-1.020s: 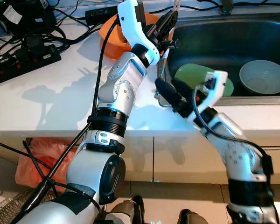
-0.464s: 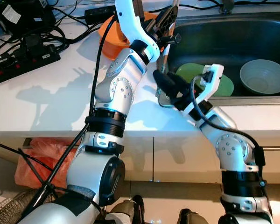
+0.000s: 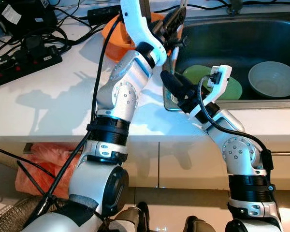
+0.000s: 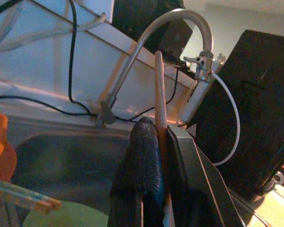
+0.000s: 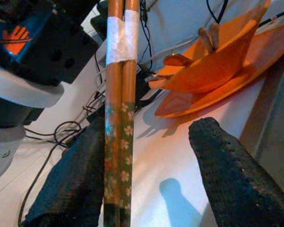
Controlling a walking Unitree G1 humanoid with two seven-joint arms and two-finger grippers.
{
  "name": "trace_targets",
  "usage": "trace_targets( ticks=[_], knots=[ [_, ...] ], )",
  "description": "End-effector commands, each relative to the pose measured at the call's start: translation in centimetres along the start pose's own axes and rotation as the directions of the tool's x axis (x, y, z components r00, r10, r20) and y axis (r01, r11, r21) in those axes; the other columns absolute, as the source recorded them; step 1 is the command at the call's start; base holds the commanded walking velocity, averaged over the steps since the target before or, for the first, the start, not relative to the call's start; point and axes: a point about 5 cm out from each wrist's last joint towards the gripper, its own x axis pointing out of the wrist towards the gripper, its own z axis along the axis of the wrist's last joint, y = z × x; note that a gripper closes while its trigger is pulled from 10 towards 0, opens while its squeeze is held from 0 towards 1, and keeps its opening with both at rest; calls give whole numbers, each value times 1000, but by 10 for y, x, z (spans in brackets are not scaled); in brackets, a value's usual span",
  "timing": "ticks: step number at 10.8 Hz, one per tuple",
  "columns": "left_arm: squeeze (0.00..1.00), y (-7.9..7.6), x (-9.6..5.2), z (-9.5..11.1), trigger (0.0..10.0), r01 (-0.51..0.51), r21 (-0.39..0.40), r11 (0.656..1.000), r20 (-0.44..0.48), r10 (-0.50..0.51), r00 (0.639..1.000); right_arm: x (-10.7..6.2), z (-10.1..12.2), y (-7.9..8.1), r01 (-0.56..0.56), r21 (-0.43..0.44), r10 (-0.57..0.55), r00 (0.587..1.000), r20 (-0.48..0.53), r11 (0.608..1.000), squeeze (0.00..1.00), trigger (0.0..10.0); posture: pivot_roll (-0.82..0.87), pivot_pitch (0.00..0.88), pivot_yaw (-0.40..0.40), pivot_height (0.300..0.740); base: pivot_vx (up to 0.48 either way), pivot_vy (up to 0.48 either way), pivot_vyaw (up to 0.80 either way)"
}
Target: Kitchen organization
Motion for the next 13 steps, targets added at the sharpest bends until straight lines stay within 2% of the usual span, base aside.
trace_targets(
  ticks=[1, 6, 12, 13],
  knots=[
    [0, -16, 0, -21, 0, 30, -87, 996, -20, -32, 999, 1, -1, -3, 22, -3, -22, 1000, -6, 1000, 0, 0, 15, 186, 139, 740, 0, 0, 0],
    [0, -19, -1, -25, 0, 40, -89, 995, -41, -44, 998, -2, -5, -12, 68, -20, -69, 997, -25, 997, 0, 0, 13, 181, 138, 740, 0, 0, 0],
    [0, -16, -3, -24, 0, 30, -51, 998, -48, -32, 998, -2, -3, -19, 115, -44, -116, 993, -12, 992, 0, 0, 12, 175, 136, 740, 0, 0, 0],
    [0, -16, -3, -24, 824, 26, -46, 999, -54, -29, 998, -3, -4, -20, 118, -45, -118, 993, -12, 992, 0, 0, 11, 175, 138, 740, 0, 0, 0]
  ],
)
